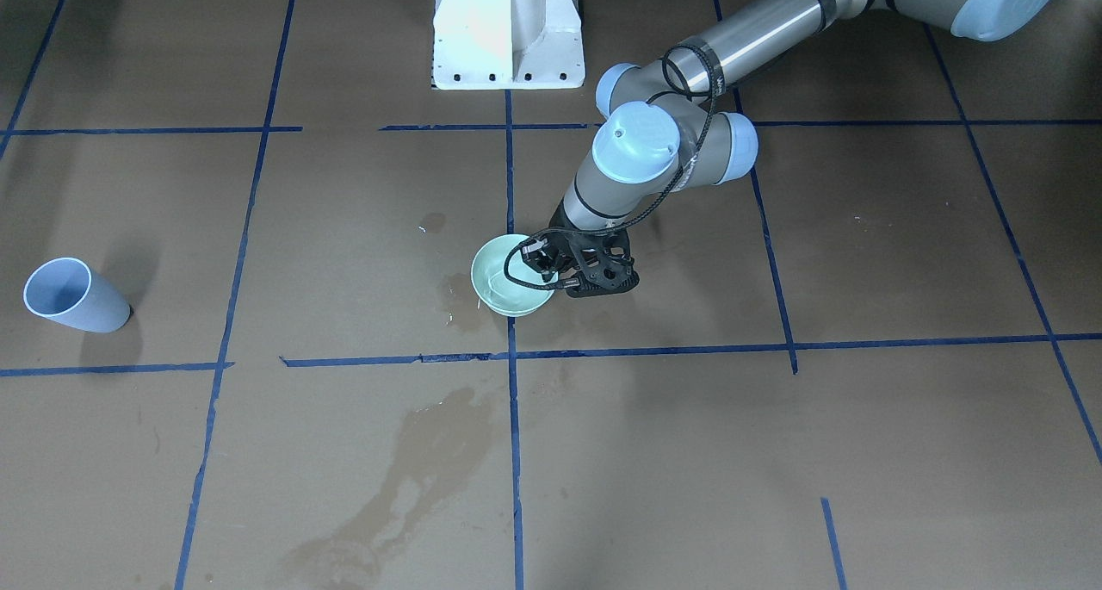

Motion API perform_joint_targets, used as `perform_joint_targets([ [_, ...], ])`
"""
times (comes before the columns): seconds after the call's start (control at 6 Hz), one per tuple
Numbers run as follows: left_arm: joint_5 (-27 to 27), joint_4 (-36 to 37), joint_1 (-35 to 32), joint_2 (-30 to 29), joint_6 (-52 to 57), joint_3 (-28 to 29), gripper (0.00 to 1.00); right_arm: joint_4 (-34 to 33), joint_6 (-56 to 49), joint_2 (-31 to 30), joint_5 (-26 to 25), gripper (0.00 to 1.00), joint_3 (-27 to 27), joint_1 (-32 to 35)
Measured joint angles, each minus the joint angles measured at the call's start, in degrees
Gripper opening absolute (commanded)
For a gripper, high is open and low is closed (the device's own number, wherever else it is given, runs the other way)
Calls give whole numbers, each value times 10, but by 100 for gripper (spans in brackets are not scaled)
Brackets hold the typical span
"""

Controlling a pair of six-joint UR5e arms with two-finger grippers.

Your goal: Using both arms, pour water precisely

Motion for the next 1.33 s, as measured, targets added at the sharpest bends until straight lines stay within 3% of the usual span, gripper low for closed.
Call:
perform_joint_targets([
  [0.17,1,0,0,-1,1,2,100,0,0,0,0,100,0,0],
  [0.67,6,26,-7,-1,16,-13,100,0,0,0,1,100,1,0],
  [1.0,-9,165,-43,18,86,-115,100,1,0,1,0,100,6,0],
  [1.33,-67,232,-109,99,176,-229,100,1,32,5,0,100,23,-2],
])
